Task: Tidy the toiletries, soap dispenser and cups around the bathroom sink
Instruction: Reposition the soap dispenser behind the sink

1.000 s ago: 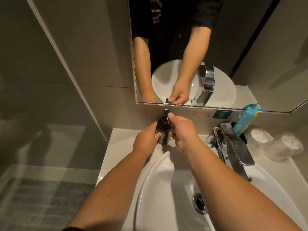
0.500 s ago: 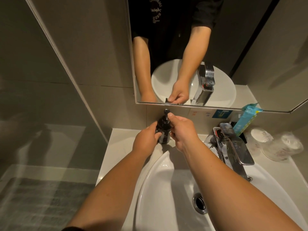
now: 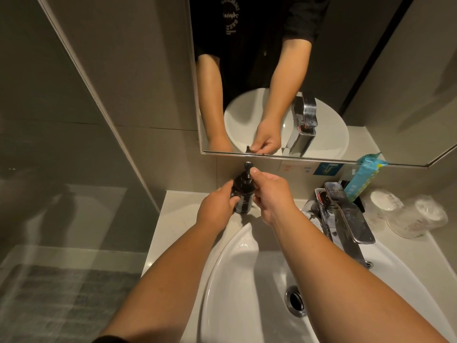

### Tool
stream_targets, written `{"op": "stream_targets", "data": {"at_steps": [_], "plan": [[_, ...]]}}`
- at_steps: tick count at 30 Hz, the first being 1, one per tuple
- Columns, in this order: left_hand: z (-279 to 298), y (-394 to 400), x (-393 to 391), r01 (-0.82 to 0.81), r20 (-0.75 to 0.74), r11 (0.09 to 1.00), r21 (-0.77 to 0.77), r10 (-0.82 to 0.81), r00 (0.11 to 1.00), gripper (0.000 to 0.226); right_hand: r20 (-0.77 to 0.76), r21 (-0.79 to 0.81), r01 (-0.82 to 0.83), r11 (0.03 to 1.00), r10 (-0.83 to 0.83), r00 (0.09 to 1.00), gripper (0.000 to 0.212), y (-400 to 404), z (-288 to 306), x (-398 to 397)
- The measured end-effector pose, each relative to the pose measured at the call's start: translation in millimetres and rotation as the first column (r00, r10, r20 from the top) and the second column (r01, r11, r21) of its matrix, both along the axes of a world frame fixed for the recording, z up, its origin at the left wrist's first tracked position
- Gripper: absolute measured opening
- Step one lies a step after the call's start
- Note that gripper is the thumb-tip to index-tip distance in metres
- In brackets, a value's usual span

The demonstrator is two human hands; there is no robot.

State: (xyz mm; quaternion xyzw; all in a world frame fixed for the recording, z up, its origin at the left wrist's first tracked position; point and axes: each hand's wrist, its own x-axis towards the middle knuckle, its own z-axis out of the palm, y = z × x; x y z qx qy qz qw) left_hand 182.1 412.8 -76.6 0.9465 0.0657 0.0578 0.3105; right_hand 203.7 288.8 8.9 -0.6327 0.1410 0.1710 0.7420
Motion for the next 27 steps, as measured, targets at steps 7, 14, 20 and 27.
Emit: {"op": "stream_targets", "data": {"at_steps": [7,14,20,27], "plan": [[5.1,-0.5,-3.1,0.002,-0.025,1.000,0.028,-0.001,1.000,0.039,0.109,-0.157,0.075,0.985,-0.058,0.992,0.021,-6.0,-1.4,-0.9],[28.9,6.3,-18.8,0.028,-0.100,0.986,0.162,-0.012,0.995,0.054,0.425,-0.750,0.158,0.643,0.286,0.859,0.030,-20.2,-2.7,-8.7],[51.0,8.2,-64.5,0.152,-0.088,0.900,0.409,-0.127,0.988,0.051,0.224,-0.975,0.149,0.167,0.726,0.650,0.043,-36.2,-6.4,-50.9],[63.8,-7.7,-126.8,0.266,-0.205,0.781,0.565,-0.179,0.962,0.064,0.046,-0.998,0.067,0.010,0.833,0.552,0.075,-51.8,-12.8,-107.6]]}}
